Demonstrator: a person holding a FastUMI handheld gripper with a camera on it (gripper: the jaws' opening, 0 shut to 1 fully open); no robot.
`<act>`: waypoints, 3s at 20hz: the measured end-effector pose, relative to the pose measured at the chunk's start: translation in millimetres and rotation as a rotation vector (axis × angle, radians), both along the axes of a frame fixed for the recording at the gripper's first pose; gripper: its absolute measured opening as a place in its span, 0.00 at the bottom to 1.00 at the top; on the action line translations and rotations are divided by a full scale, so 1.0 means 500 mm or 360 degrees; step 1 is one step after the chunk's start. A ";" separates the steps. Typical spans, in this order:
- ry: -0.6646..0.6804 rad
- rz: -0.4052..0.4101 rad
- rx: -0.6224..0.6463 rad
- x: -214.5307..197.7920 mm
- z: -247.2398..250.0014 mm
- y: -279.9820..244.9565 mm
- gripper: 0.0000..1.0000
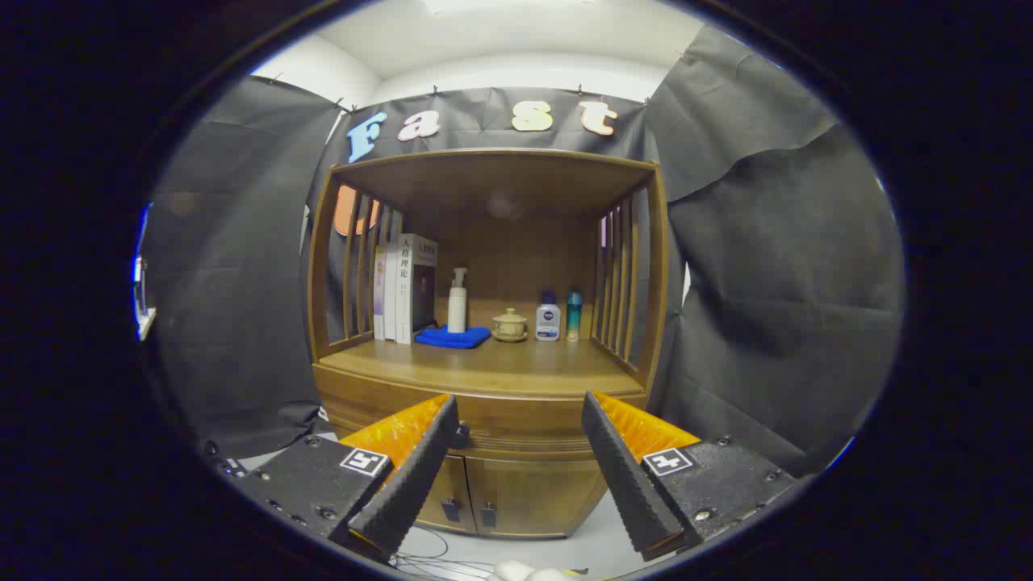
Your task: Pull open the drawer, take out the items inside it, and place them on the countertop above the cabinet.
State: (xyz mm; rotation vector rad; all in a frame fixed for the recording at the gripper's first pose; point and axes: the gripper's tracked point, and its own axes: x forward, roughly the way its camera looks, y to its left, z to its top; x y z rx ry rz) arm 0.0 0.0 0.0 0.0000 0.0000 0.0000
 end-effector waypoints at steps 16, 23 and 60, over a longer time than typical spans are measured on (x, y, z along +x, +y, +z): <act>0.0005 -0.0081 0.0021 0.013 -0.010 -0.017 1.00; 0.0020 -0.0073 0.0025 0.016 -0.018 -0.018 1.00; 0.0258 -0.0014 -0.0016 0.385 -0.293 0.164 0.41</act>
